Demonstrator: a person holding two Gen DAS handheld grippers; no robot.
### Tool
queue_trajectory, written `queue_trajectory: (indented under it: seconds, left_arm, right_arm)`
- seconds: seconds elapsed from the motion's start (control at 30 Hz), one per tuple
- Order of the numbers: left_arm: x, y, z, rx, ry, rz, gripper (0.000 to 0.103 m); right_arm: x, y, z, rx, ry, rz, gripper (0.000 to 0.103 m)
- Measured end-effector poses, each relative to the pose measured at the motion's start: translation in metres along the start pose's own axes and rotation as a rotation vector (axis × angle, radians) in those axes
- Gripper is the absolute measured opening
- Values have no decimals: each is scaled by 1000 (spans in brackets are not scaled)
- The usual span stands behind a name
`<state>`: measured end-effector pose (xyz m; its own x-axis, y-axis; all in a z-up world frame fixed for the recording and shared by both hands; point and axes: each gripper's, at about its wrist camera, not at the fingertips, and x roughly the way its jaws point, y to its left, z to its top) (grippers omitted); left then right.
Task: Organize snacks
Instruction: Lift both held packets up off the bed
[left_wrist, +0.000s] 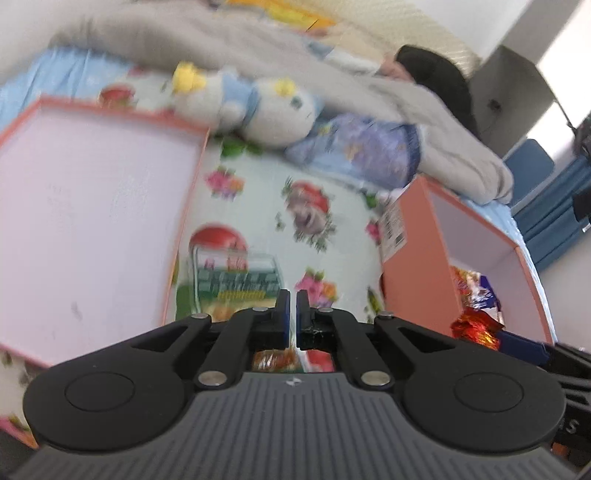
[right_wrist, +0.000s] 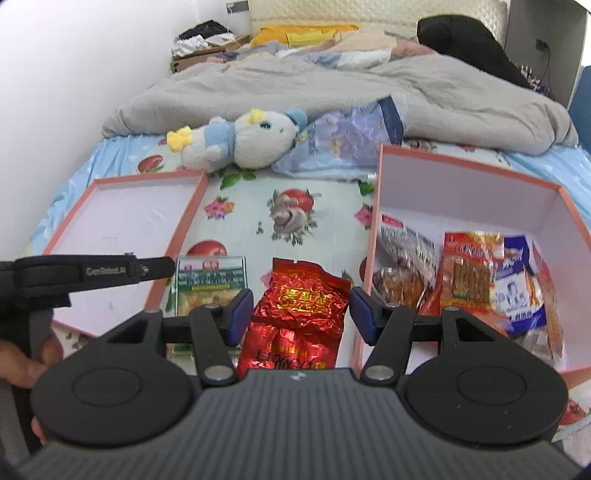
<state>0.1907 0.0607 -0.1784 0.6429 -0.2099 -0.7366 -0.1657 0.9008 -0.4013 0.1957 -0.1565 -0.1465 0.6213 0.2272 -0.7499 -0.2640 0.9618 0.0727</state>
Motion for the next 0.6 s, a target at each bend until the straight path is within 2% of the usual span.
queue_trajectory:
  seconds: [0.07, 0.13, 0.17, 0.2, 0.3, 0.37, 0.47, 0.6]
  left_arm:
    - [12, 5, -6, -3, 34, 19, 2]
    - [24, 7, -11, -2, 66, 43, 10]
    - [31, 9, -13, -12, 89, 55, 28]
    - [37, 9, -14, -19, 108, 66, 51]
    - [51, 6, -18, -15, 108, 122, 82]
    - [61, 2, -18, -16, 118, 174, 91]
    - [77, -1, -19, -21, 140, 190, 94]
    - [98, -6, -24, -13, 173, 267, 100]
  right_arm:
    - [3, -2, -3, 4, 9, 4, 60]
    - [3, -6, -3, 7, 10, 11, 60]
    - [2, -7, -3, 10, 7, 14, 60]
    - [1, -10, -2, 15, 2, 17, 60]
    - [-6, -22, 4, 56, -21, 50, 60]
    - [-12, -30, 9, 72, -43, 58, 60]
    - [-18, -42, 15, 76, -70, 59, 60]
    - [-24, -58, 21, 62, -108, 32, 60]
